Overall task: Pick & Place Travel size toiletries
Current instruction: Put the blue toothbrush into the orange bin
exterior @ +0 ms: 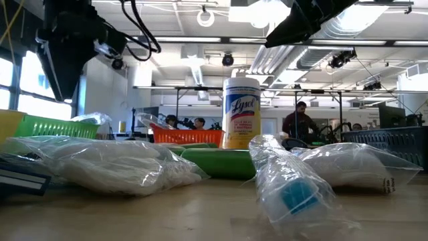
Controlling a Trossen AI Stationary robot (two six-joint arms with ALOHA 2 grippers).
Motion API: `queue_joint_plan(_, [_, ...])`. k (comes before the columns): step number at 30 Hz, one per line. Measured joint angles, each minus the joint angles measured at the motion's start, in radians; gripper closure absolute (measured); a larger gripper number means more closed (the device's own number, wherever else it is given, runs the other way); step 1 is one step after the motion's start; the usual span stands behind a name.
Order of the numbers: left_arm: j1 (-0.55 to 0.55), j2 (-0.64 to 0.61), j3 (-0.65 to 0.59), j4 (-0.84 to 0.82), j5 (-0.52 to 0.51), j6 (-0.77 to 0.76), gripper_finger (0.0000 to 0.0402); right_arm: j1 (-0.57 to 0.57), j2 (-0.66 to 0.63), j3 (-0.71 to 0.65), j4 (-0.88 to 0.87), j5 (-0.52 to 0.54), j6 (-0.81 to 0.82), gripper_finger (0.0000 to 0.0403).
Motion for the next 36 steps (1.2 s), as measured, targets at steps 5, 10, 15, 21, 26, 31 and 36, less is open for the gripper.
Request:
queue_joint_plan(5, [-0.012,0.021,-0.043,0.033,0.003,-0.021,0.0197,0.0,0.0,0.0,-0.001,-0.003,0.002,0.016])
queue_joint_plan(10, [-0.011,0.023,-0.147,0.15,0.049,-0.057,0.0199,0.0,0.0,0.0,-0.001,-0.008,0.002,0.016])
queue_joint_plan(15, [-0.011,0.023,-0.181,0.195,0.042,-0.051,0.0214,0.0,0.0,0.0,-0.001,-0.008,0.022,0.016])
queue_joint_plan(21, [-0.011,0.023,-0.228,0.263,0.041,-0.04,0.0247,0.0,0.0,0.0,0.0,-0.008,0.037,0.016])
queue_joint_plan(26, [-0.011,0.022,-0.236,0.273,0.04,-0.048,0.0291,0.001,0.0,0.0,0.0,-0.008,0.036,0.016])
queue_joint_plan(31, [-0.011,-0.009,-0.236,0.27,0.004,-0.058,0.0357,0.001,0.0,0.0,0.0,-0.008,0.036,0.016])
queue_joint_plan(36, [-0.01,-0.063,-0.236,0.267,-0.031,-0.065,0.0383,0.001,0.0,0.0,0.0,-0.008,0.034,0.016])
